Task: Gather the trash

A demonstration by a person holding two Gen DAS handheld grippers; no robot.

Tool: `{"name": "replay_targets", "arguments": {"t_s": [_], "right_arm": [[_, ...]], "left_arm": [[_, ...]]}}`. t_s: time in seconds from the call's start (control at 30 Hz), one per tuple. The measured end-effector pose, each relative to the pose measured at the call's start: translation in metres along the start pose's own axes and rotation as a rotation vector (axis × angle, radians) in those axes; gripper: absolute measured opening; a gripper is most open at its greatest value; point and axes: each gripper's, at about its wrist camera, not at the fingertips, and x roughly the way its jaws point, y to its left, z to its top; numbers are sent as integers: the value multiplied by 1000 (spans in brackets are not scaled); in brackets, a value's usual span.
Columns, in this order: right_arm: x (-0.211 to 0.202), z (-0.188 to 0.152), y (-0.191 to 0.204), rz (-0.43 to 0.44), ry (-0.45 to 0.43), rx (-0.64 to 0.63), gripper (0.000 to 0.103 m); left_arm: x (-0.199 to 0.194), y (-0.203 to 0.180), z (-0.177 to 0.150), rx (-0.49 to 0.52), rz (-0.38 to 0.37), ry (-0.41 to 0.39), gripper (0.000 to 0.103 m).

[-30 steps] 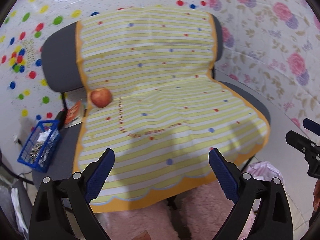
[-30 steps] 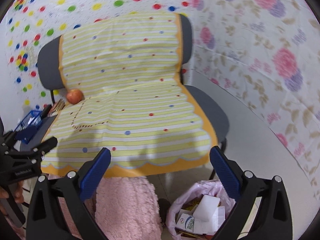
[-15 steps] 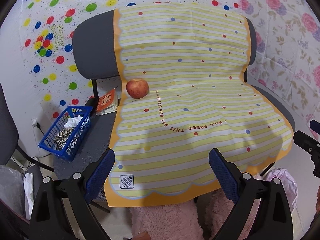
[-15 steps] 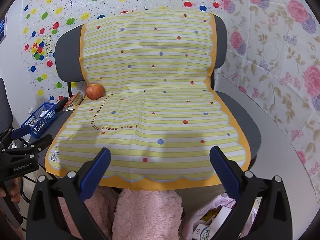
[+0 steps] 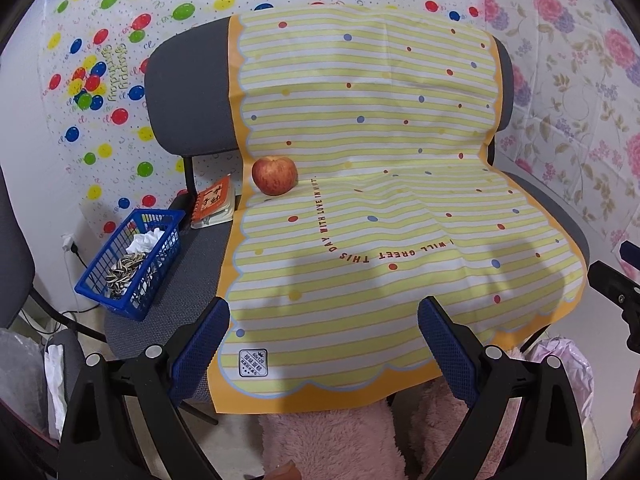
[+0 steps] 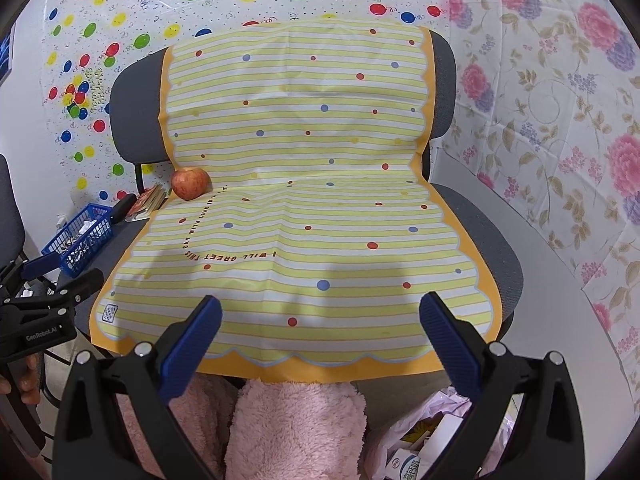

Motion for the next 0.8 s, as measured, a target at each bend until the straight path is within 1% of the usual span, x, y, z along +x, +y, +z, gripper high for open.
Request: {"name": "replay_targets", "arguments": {"t_s": [0.8], "right_arm": [[3, -2, -2, -1, 7, 6, 97]], "left_arm": [[3, 2, -2, -5, -1, 6, 94]]}}
